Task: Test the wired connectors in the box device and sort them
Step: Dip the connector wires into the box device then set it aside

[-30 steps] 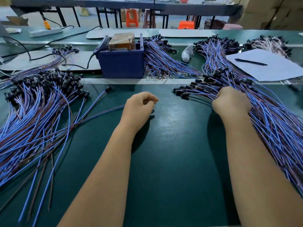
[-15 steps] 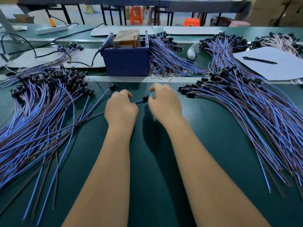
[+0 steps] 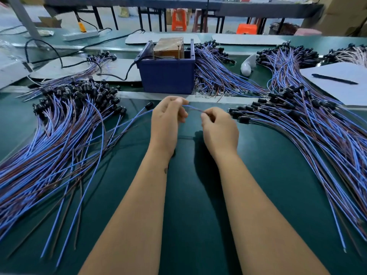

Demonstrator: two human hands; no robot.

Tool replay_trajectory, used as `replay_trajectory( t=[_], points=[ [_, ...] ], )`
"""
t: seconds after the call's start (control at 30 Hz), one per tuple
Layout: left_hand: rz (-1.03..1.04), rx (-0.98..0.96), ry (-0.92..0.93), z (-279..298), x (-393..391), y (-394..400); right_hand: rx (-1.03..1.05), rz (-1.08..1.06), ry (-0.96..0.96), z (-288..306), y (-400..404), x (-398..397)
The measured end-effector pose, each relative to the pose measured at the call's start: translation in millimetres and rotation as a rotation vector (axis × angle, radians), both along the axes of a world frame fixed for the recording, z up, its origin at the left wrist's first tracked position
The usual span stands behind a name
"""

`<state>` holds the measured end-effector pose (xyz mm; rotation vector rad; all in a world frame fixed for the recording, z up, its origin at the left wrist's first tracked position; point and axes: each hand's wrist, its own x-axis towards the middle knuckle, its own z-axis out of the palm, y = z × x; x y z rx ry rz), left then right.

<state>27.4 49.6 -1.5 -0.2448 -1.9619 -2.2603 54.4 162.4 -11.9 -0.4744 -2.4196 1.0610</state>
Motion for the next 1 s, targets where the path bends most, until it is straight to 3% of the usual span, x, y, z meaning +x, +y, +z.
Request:
replay_trajectory(
  t=[0.1,0.2,0.43,0.57,0.77,0.9,1.0],
  points=[
    [0.005,0.002,-0.206,0,-5,-2,-0.107,-0.047,0.036,3,5,0],
    [0.041,-0.028,-0.334,-1,-11,-1,-0.179,0.061,0.077,3,4,0],
    [0.077,0.245,-0.324,-3,-15,-3,-0.023,0.446,-0.014,-1,-11,2],
    [0.109,0.330,-0.292,-5,-18,-11,-0.159,0.554,-0.066,4,-14,8],
    [0.010,0.152,-0.254,-2,-11,-4,-0.496,0.422,0.108,9,-10,6],
    [-0.042,-0.140,-0.171,-9,-8,7,-0.563,0.381,0.178,8,-10,5],
    [-0.080,-0.312,-0.061,-17,-7,10,-0.502,0.289,0.158,6,-9,2]
  ],
)
